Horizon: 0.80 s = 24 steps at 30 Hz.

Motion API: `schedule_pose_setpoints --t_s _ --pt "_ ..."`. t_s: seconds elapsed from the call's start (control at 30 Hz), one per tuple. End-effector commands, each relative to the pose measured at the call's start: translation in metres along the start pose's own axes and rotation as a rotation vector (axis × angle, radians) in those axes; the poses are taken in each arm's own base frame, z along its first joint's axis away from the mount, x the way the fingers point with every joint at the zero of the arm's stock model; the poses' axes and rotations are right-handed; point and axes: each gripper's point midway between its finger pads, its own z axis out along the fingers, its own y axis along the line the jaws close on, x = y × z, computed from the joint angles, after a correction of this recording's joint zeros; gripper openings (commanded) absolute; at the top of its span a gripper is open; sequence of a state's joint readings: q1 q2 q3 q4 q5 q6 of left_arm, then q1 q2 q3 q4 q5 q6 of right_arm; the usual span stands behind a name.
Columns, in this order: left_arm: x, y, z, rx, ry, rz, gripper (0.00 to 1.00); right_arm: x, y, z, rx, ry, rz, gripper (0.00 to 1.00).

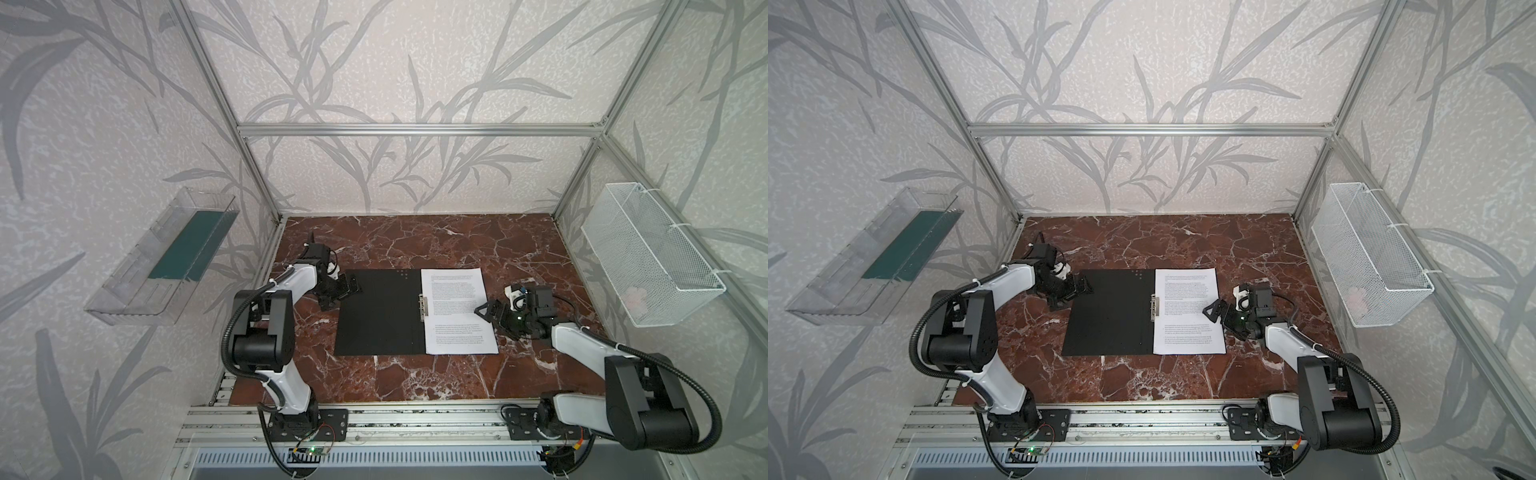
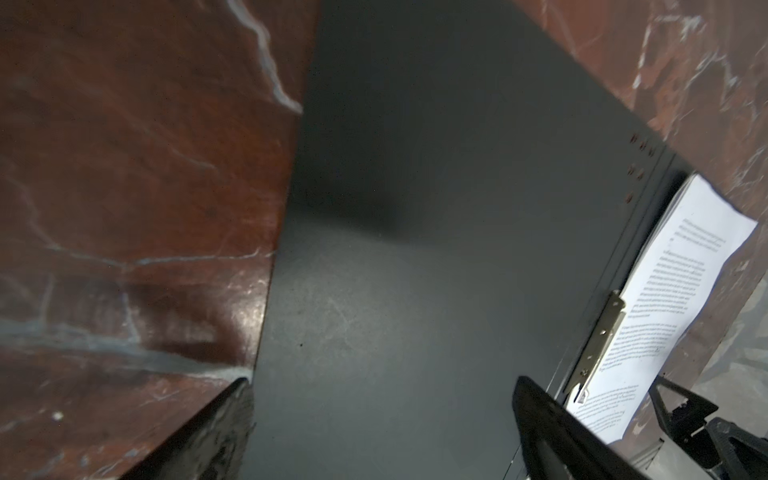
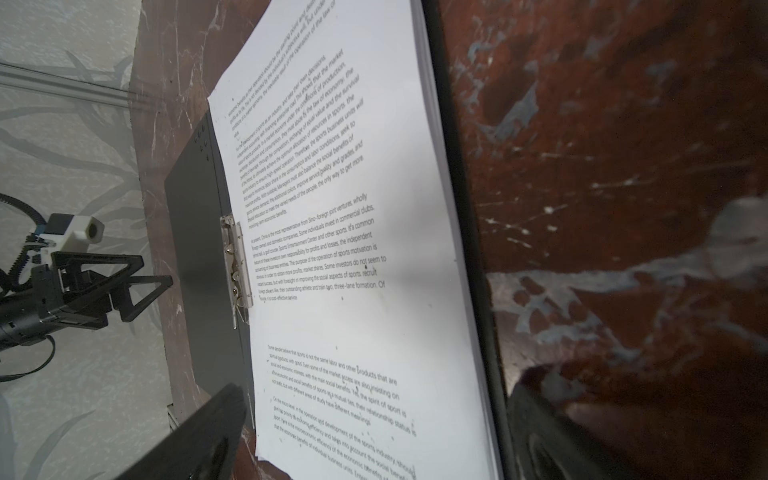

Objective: Put the files into the folder

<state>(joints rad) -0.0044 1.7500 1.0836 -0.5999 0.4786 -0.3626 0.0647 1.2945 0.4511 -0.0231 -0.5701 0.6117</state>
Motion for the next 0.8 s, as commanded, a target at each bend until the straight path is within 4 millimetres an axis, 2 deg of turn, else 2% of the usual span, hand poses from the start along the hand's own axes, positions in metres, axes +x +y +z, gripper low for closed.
schedule_pose_setpoints --t_s 0.0,0.1,0.33,0.77 --pt "-0.003 -0.006 -0.004 0.040 0.030 0.064 0.97 0.019 -0.015 0.002 0.047 0.051 0.033 0.99" --pt "-0.003 0.001 0.000 0.027 0.062 0.081 0.97 0.020 -0.015 0.002 0.046 0.056 0.034 0.99" --pt "-0.009 0.011 -0.010 -0.016 0.050 0.123 0.97 0.021 -0.014 0.002 0.042 0.061 0.033 0.99" --pt "0.015 0.012 0.020 0.073 0.219 0.089 0.96 0.021 -0.013 0.002 0.032 0.066 0.030 0.99"
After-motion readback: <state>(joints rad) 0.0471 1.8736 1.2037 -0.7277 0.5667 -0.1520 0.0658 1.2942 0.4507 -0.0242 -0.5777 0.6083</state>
